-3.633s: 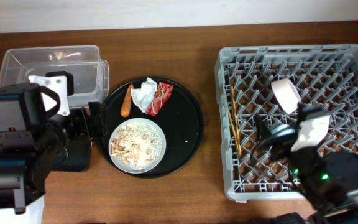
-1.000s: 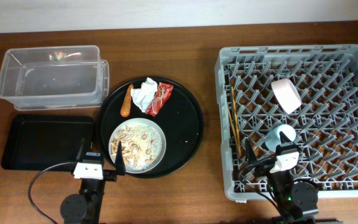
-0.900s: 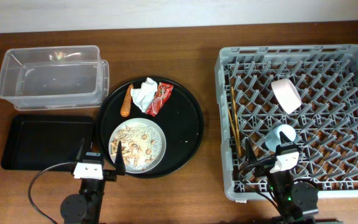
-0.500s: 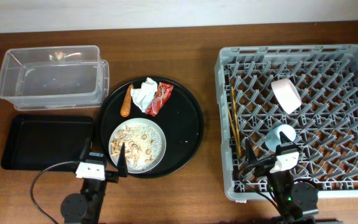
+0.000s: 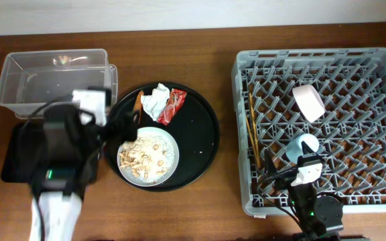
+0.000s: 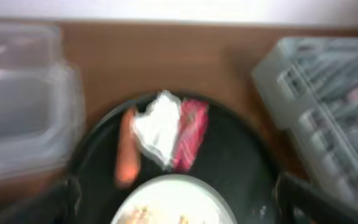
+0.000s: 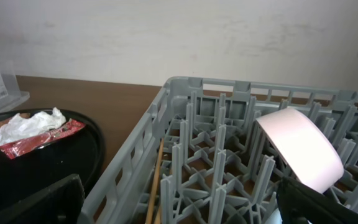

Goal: Sort waste into correct bins and load items into the dishwasher rack
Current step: 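Grasp the white tissue with the left gripper and drop it in the clear bin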

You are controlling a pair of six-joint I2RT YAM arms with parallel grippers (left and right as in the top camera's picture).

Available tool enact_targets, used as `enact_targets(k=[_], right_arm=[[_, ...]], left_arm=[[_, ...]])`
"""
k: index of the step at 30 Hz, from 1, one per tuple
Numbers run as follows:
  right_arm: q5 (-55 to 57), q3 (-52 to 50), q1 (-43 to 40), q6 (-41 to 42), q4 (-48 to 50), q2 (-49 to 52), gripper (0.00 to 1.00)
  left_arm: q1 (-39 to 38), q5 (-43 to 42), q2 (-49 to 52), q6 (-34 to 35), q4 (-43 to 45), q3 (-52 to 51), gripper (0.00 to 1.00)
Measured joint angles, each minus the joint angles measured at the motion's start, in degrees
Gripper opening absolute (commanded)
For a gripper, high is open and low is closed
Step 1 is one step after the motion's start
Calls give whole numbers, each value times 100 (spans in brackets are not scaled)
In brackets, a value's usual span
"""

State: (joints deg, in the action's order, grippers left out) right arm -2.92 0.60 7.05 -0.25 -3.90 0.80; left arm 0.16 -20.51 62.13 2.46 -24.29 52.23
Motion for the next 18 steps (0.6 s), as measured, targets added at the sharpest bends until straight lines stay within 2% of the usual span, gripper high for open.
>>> enact_targets(k=[3, 5, 6, 7, 8, 12, 15, 18], right_arm=[[0, 0, 0, -4, 2, 2, 98], [2, 0, 0, -2, 2, -7, 98], [0, 0, 0, -2, 2, -4, 98], [0, 0, 0, -4, 2, -7, 98], [0, 0, 0, -2, 2, -7, 98], [0, 0, 0, -2, 0, -7, 98], [0, 0, 0, 0, 2, -7, 98], [0, 0, 0, -2, 2, -7, 98]], left_arm=[[-90, -643, 1421, 63, 962, 79, 99], [-378, -640, 2201, 105, 1174, 96, 93], [-684, -437, 2634, 122, 1189, 116, 91], [-863, -188, 2804, 138, 1191, 133, 84], [-1228, 442, 3080, 151, 1287, 229, 83], [-1849, 1873, 3545, 168, 2022, 319, 77], [-1801, 2295, 3884, 262, 2374, 407, 74], [-1751, 2396, 4286, 470, 2378, 651, 56]])
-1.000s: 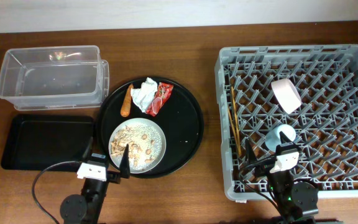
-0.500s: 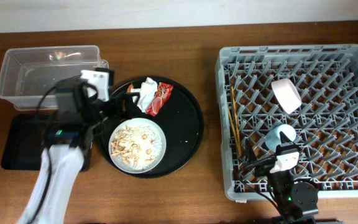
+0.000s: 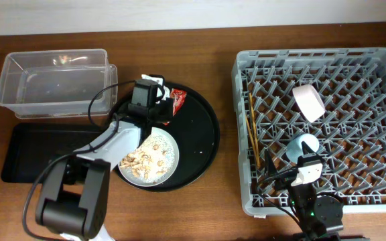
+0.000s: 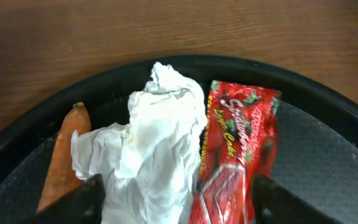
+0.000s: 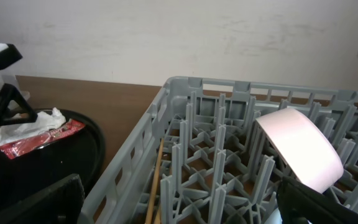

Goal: Sort waste into correct bins and load items into the dishwasher rack
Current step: 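Grasp the white tissue with the left gripper and drop it in the clear bin, then grasp the red wrapper with the left gripper and drop it in the clear bin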

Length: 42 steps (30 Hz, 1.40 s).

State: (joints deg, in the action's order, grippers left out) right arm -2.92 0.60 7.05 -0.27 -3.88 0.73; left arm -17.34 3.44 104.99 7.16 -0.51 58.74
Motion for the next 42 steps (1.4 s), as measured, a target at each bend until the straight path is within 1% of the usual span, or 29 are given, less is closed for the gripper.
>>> enact_targets(k=[5, 8, 9, 10, 11, 12, 14, 16, 17, 19, 20, 23, 24, 26, 27, 29, 30, 31, 32, 33, 34, 36, 39, 40, 41, 42], right_arm=[[0, 0, 0, 0, 0, 0, 98], [0, 0, 0, 2, 0, 0, 98], [0, 0, 0, -2, 0, 0, 98], [0, 0, 0, -2, 0, 0, 98], [0, 0, 0, 2, 0, 0, 98], [0, 0, 0, -2, 0, 0, 98], [0, 0, 0, 0, 0, 0, 98], [0, 0, 0, -2, -2, 0, 98], [0, 0, 0, 2, 0, 2, 98], [0, 0, 0, 0, 2, 0, 98], [0, 0, 0, -2, 0, 0, 98], [0, 0, 0, -2, 0, 0, 98], [0, 0, 0, 0, 0, 0, 98], [0, 0, 0, -2, 0, 0, 98], [0, 0, 0, 2, 0, 0, 98], [0, 0, 0, 0, 0, 2, 98], [0, 0, 0, 0, 0, 0, 98], [0, 0, 0, -2, 0, 0, 98], [0, 0, 0, 0, -2, 2, 98], [0, 0, 0, -2, 0, -2, 98], [0, 0, 0, -2, 0, -4, 98], [0, 0, 0, -2, 0, -4, 98], [0, 0, 0, 0, 0, -4, 98], [0, 0, 0, 0, -2, -2, 98], [2, 0, 0, 0, -2, -4, 98], [0, 0, 0, -7, 0, -4, 98]], left_arm=[[7, 22, 181, 87, 87, 166, 56], [7, -107, 649, 87, 101, 201, 54], [7, -151, 723, 87, 96, 201, 49], [7, -173, 758, 87, 114, 203, 33], [7, -208, 758, 103, 125, 203, 20], [7, -225, 758, 109, 120, 203, 2], [7, -310, 758, 133, -114, 295, 1], [7, -361, 730, 149, -682, 549, 1], [7, -352, 643, 149, -1209, 807, 1], [7, -299, 223, 149, -2006, 1266, 1], [7, -254, -61, 149, -2269, 1449, 1], [17, 160, -911, 149, -2806, 1788, 1], [59, 452, -1220, 149, -3005, 1823, 1], [374, 973, -1464, 149, -3029, 1823, 1], [680, 1167, -1467, 149, -2914, 1825, 1], [1370, 1196, -1366, 149, -2603, 1825, 0], [1624, 1071, -1287, 146, -2455, 1825, 11], [1932, 804, -1119, 149, -2192, 1827, 24], [2131, 612, -909, 136, -2013, 1829, 48], [2245, 442, -693, 42, -1832, 1832, 74], [2297, 317, -490, -33, -1735, 1829, 77], [2288, 138, -317, -192, -1696, 1829, 79], [2140, -308, -485, -297, -2321, 1902, 78], [2006, -588, -621, -308, -2625, 1906, 75], [1744, -938, -791, -310, -2881, 1928, 64], [1475, -1156, -881, -319, -3101, 1985, 63]])
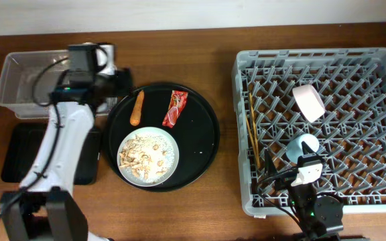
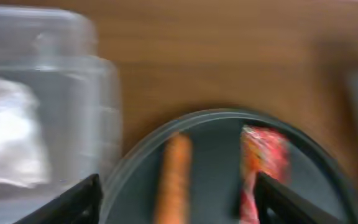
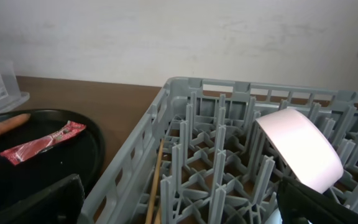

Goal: Sort waste into correct bins and load items into the dishwasher rack
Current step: 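Grasp the red wrapper with the left gripper and drop it in the clear bin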

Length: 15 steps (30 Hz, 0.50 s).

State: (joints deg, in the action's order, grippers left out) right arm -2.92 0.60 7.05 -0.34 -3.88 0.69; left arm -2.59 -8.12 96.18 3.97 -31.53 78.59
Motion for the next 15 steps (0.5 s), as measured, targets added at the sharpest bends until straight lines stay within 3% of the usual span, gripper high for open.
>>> enact_targets(k=[3, 7, 12, 13, 15], right_arm=[[0, 0, 0, 7, 0, 0, 98], [0, 0, 0, 4, 0, 0, 98], [0, 0, 0, 7, 0, 0, 98], [0, 0, 0, 7, 0, 0, 98], [0, 0, 0, 2, 0, 0, 98]], left_arm=[[-1078, 74, 76, -31, -439, -11, 63], [-2017, 702, 859, -31, -142, -81, 63], [-2127, 1008, 1829, -44, 63, -116, 51], [-2114, 1016, 1952, -57, 83, -116, 46], [-2107, 1045, 2085, -63, 101, -127, 7]])
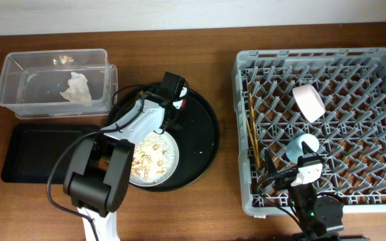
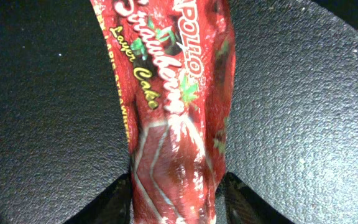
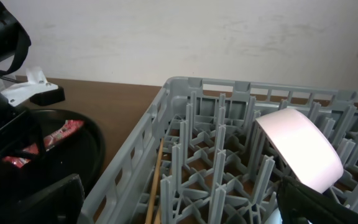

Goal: Sort waste into correct bins and load items into the dishwasher rack

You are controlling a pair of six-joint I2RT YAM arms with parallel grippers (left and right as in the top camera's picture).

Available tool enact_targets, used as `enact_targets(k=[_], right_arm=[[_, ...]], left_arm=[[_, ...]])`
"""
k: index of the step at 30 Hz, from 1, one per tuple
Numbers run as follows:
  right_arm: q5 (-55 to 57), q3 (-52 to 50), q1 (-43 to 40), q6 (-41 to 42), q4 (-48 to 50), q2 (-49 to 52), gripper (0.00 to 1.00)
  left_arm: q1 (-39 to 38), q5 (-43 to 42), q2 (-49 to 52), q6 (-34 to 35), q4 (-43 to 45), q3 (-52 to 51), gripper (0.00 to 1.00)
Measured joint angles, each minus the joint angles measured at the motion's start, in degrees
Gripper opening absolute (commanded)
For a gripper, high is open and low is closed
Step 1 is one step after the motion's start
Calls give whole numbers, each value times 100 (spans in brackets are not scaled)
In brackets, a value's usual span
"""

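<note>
The red snack wrapper [image 2: 166, 93] lies on the round black tray [image 1: 203, 144] and fills the left wrist view. My left gripper [image 2: 178, 202] is down on it, its dark fingers [image 2: 114, 205] pressed against both sides of the wrapper. From overhead the left gripper [image 1: 172, 94] covers most of the wrapper, and the carrot is hidden under the arm. A crumpled white tissue [image 1: 76, 87] lies in the clear bin [image 1: 19, 67]. My right gripper [image 3: 182, 196] rests open over the grey dishwasher rack [image 1: 380, 201], holding nothing.
A white plate of food scraps [image 1: 154, 157] sits on the round tray. A black rectangular tray [image 1: 35, 154] lies at the front left. The rack holds a pink cup [image 1: 309, 102], wooden chopsticks [image 1: 252, 130] and a pale cup [image 1: 305, 143].
My left gripper was open beside the clear bin, above the tray's edge. Now it is down on the red wrapper with its fingers closed in on it. The right arm has not moved.
First the tissue, wrapper and carrot lay on the round tray with my left arm over the black rectangular tray. Then my left gripper stood open over the tissue. Later the tissue was off the tray and the gripper by the bin. Now the tissue lies in the bin.
</note>
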State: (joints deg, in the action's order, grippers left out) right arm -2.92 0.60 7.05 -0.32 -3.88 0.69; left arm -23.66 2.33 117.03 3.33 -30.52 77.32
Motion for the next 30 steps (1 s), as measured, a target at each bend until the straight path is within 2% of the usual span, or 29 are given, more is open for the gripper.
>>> enact_targets(k=[2, 4, 9, 13, 16, 17, 18, 19, 20, 21, 23, 25, 27, 30], right_arm=[[0, 0, 0, 4, -2, 0, 98], [0, 0, 0, 4, 0, 0, 98], [0, 0, 0, 2, 0, 0, 98], [0, 0, 0, 4, 0, 0, 98], [0, 0, 0, 2, 0, 0, 98], [0, 0, 0, 2, 0, 0, 98], [0, 0, 0, 4, 0, 0, 98], [0, 0, 0, 4, 0, 0, 98], [0, 0, 0, 2, 0, 0, 98], [0, 0, 0, 7, 0, 0, 98], [0, 0, 0, 4, 0, 0, 98], [0, 0, 0, 2, 2, -2, 98], [0, 0, 0, 4, -2, 0, 98], [0, 0, 0, 4, 0, 0, 98]], left_arm=[[0, 9, 0, 9, 17, 2, 0], [17, 9, 0, -31, -26, 4, 0], [330, 7, -190, -31, -1075, 776, 0], [1388, 24, -1093, -7, -1220, 1585, 0], [2227, 52, -1147, 79, -1134, 1644, 2], [2402, 81, -1025, 81, -1032, 1644, 18], [2540, 127, -861, 85, -946, 1644, 20], [2636, 155, -743, 92, -883, 1635, 42], [2750, 162, -595, 105, -835, 1631, 58], [2881, 168, -520, 116, -837, 1622, 66], [3018, -33, -533, 142, -1012, 1628, 70], [2962, -332, -667, 146, -1563, 1637, 64], [2726, -535, -929, 153, -2096, 1637, 54], [2059, -590, -1150, 92, -2354, 1510, 53]])
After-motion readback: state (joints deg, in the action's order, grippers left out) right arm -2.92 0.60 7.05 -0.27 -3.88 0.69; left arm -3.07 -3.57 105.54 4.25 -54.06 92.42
